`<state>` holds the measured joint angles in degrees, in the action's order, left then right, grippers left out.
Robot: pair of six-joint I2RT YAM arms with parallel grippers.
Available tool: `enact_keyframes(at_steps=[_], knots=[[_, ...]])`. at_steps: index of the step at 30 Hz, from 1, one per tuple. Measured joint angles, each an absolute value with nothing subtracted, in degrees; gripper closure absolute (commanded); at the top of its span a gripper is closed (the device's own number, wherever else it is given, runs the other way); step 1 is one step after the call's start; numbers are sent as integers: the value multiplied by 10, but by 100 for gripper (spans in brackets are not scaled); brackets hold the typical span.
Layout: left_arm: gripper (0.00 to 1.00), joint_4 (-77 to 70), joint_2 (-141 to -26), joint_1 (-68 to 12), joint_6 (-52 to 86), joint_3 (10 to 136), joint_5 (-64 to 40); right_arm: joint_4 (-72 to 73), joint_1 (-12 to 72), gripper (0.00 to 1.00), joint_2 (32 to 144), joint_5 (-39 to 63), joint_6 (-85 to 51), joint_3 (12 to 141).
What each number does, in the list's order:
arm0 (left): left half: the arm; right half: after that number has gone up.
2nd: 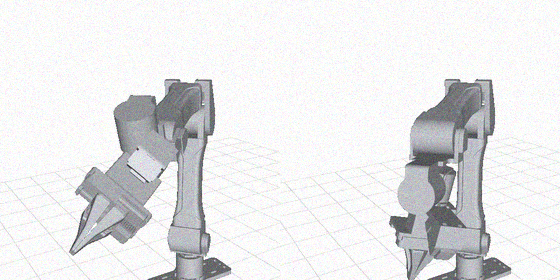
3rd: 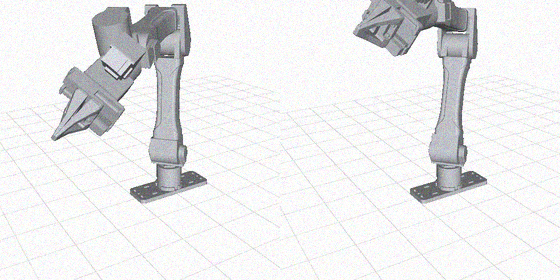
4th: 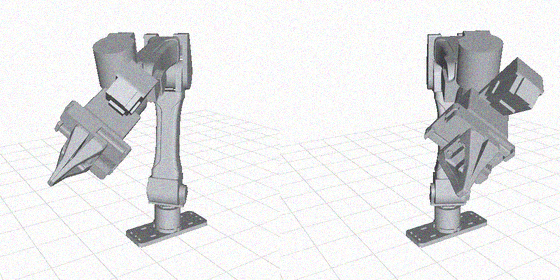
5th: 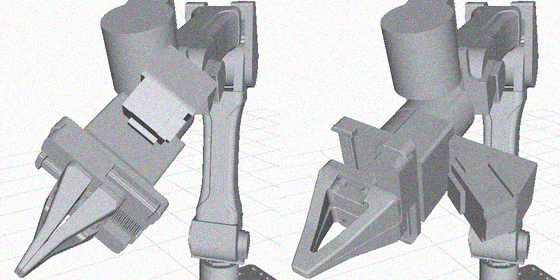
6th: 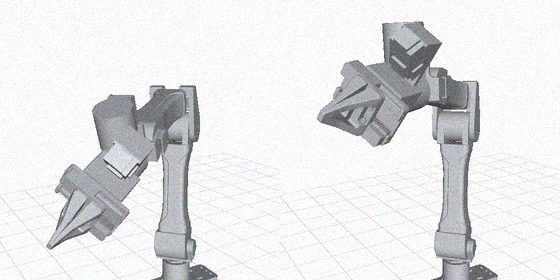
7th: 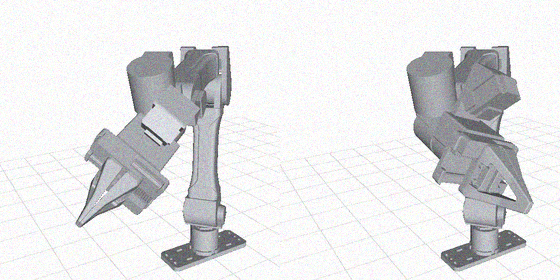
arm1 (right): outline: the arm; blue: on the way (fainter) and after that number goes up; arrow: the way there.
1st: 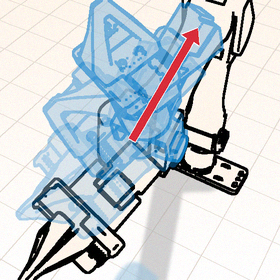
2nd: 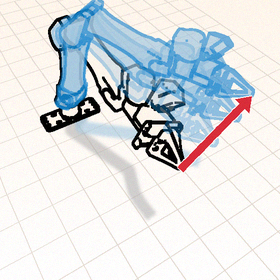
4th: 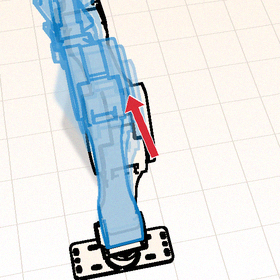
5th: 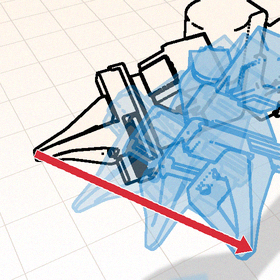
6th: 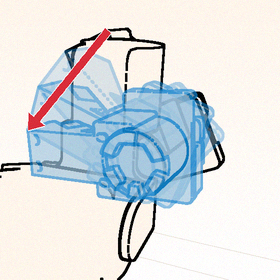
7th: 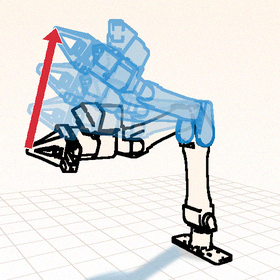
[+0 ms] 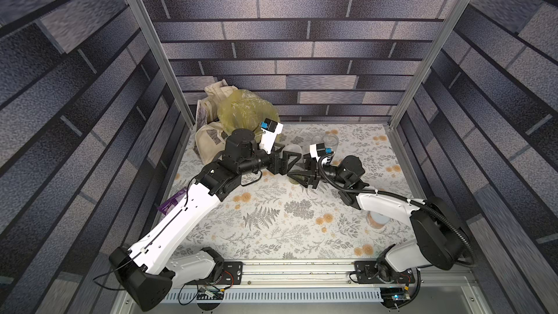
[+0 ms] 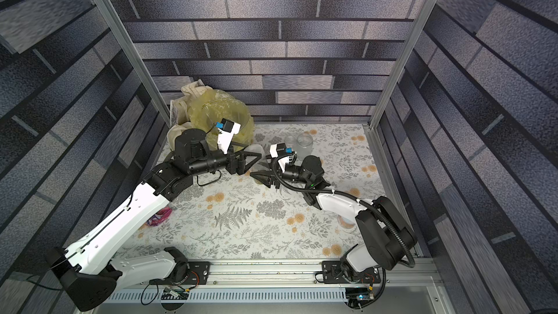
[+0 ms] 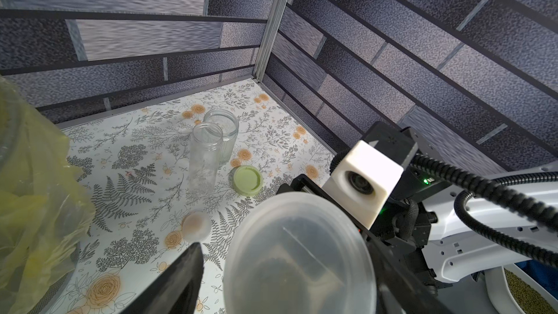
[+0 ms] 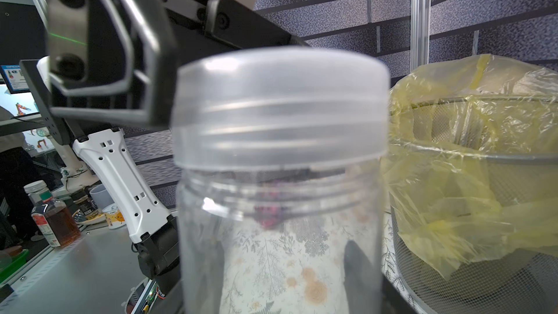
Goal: Empty moldy mung beans from jars
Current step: Unscrew the lid from the jar.
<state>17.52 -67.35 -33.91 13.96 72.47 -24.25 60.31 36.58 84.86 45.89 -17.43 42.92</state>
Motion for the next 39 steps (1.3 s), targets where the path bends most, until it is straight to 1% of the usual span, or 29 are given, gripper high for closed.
enact_keyframes(at_steps=[7,14,18,20,22,28,34,39], knots=[[17,164,-674,-341,140,722,-240,607,366,46,850,464,-183,429],[15,149,-679,-347,140,717,-240,607,364,46,850,465,-185,429],[16,149,-685,-349,140,717,-238,607,364,46,851,466,-185,429],[18,147,-689,-348,140,717,-237,608,364,46,854,467,-185,430],[24,147,-693,-349,139,717,-237,607,364,47,857,466,-185,430],[31,144,-705,-353,149,717,-218,601,362,48,864,461,-187,430],[31,141,-716,-361,186,717,-169,564,361,51,861,418,-162,430],[30,144,-742,-384,216,739,-79,524,366,52,848,333,-121,430]])
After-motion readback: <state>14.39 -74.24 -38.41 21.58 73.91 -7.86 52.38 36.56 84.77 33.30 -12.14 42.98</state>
